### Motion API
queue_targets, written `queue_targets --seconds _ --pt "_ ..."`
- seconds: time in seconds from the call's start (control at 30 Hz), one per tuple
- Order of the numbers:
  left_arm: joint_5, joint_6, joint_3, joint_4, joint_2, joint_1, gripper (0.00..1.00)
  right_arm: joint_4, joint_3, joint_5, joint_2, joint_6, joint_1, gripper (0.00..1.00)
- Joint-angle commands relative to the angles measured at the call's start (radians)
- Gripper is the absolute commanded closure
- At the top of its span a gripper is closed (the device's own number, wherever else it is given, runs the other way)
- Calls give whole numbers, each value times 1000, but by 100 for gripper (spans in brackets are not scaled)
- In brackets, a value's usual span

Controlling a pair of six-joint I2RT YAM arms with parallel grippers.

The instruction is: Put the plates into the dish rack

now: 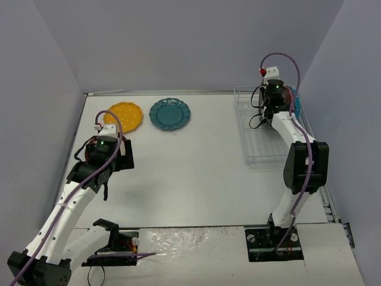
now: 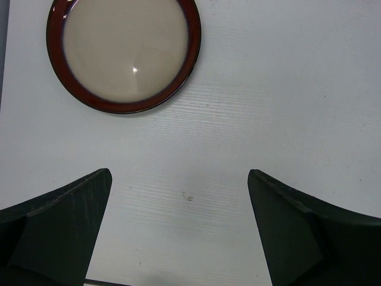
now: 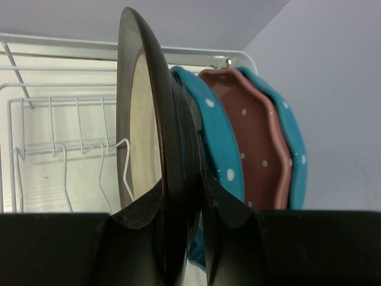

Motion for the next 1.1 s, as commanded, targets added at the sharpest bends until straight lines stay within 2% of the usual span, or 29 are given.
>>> queue_targets --seconds 0.0,0.1,0.17,0.33,0.4,0.5,0.67,0.8,0.97,1.07 --pt "-18 20 28 23 1 10 3 218 -31 37 -24 -5 -15 91" --pt "-11 20 27 23 0 12 3 228 -45 43 -20 -1 -15 86" --pt "-8 22 27 23 -1 12 3 228 -53 46 -19 7 -15 68" --pt "-8 22 27 23 -2 21 3 198 -35 37 -52 28 -11 45" --pt "-6 20 27 23 -1 22 3 194 -32 35 -77 31 -6 40" --pt "0 18 27 23 1 24 3 175 -32 26 -159 41 6 34" --pt "1 0 29 20 7 34 3 98 -34 2 -322 93 45 15" --pt "-9 -82 39 0 28 44 3 24 -64 -71 -483 233 68 3" --pt "-22 -260 42 -14 73 70 3 10 -213 -219 -698 447 69 0" --pt "-2 -377 -7 26 85 113 3 42 -340 -334 -820 567 70 0"
